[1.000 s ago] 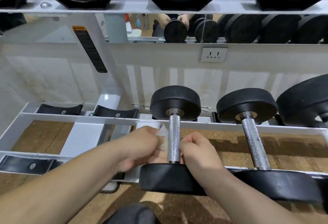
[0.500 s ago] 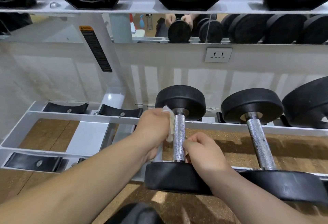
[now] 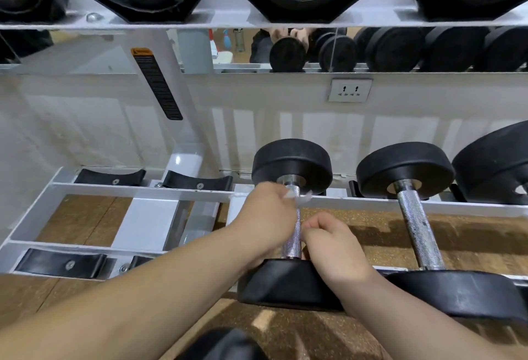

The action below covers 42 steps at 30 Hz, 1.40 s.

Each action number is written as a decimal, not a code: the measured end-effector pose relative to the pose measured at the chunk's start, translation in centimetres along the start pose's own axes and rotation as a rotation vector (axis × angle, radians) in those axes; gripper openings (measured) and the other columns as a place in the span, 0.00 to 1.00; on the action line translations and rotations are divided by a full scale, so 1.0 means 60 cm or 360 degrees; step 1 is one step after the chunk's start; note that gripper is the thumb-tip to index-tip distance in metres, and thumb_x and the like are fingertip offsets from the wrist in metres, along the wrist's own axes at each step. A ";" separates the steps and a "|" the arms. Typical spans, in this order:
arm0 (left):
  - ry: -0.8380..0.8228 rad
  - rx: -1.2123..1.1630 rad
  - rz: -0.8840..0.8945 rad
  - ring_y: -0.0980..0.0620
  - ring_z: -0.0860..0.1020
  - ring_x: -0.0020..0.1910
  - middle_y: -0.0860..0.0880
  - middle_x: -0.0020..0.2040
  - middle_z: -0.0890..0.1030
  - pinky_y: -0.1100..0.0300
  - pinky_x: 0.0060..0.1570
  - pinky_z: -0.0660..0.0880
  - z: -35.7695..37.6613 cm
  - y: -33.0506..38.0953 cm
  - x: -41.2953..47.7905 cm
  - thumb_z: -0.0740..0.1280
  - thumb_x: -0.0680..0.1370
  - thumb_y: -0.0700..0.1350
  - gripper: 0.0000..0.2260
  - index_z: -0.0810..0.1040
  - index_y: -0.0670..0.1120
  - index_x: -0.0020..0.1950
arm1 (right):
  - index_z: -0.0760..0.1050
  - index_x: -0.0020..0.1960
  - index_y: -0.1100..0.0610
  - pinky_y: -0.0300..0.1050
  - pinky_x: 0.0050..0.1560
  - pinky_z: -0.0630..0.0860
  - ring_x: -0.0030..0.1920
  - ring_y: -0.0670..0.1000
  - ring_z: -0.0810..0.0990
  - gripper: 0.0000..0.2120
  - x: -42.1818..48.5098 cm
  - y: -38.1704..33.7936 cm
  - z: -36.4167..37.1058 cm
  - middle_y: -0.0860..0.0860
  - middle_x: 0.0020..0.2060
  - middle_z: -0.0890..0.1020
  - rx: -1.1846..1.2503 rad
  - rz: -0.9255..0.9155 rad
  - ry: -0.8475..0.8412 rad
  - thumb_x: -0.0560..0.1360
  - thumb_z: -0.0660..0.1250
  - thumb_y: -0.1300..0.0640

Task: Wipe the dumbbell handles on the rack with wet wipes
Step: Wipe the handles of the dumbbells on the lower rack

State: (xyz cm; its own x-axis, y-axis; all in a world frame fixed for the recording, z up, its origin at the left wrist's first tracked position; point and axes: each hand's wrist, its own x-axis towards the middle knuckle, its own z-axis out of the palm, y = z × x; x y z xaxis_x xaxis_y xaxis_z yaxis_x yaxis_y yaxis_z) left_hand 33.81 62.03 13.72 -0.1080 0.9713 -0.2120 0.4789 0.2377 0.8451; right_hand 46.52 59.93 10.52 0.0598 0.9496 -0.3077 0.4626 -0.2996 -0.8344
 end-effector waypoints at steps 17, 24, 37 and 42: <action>-0.0034 0.0186 0.0274 0.52 0.69 0.34 0.46 0.32 0.74 0.57 0.37 0.68 0.000 -0.021 -0.004 0.60 0.83 0.42 0.16 0.73 0.43 0.35 | 0.77 0.43 0.55 0.49 0.44 0.71 0.43 0.58 0.78 0.06 0.011 0.005 0.004 0.54 0.37 0.81 0.0160 0.0034 -0.0033 0.75 0.62 0.61; -0.0261 0.0269 0.0174 0.60 0.71 0.27 0.57 0.27 0.76 0.66 0.30 0.67 -0.031 -0.022 -0.032 0.61 0.83 0.42 0.15 0.80 0.47 0.38 | 0.77 0.40 0.56 0.51 0.45 0.74 0.45 0.62 0.81 0.11 0.005 -0.003 0.006 0.55 0.37 0.83 0.0178 0.0028 -0.0021 0.63 0.59 0.53; -0.0113 -0.0529 -0.0211 0.48 0.83 0.43 0.43 0.49 0.88 0.57 0.51 0.82 -0.093 -0.053 -0.041 0.62 0.82 0.36 0.12 0.86 0.42 0.55 | 0.78 0.45 0.57 0.52 0.45 0.74 0.42 0.56 0.78 0.05 -0.006 -0.003 -0.003 0.52 0.36 0.81 0.0154 0.0038 -0.0056 0.75 0.64 0.58; -0.0113 -0.1025 -0.0605 0.44 0.84 0.44 0.40 0.50 0.87 0.49 0.52 0.81 -0.077 -0.057 -0.032 0.62 0.82 0.46 0.12 0.84 0.43 0.54 | 0.78 0.46 0.60 0.49 0.43 0.73 0.38 0.53 0.77 0.05 -0.010 -0.013 -0.002 0.52 0.34 0.80 0.0141 0.0061 -0.0069 0.74 0.69 0.59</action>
State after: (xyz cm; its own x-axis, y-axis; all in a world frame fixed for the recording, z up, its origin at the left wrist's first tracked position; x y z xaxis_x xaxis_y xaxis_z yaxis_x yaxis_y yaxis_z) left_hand 28.37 59.40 13.48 -0.0972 0.8233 -0.5592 -0.1869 0.5367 0.8228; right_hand 46.26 59.63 11.41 0.0369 0.9330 -0.3581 0.3805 -0.3444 -0.8582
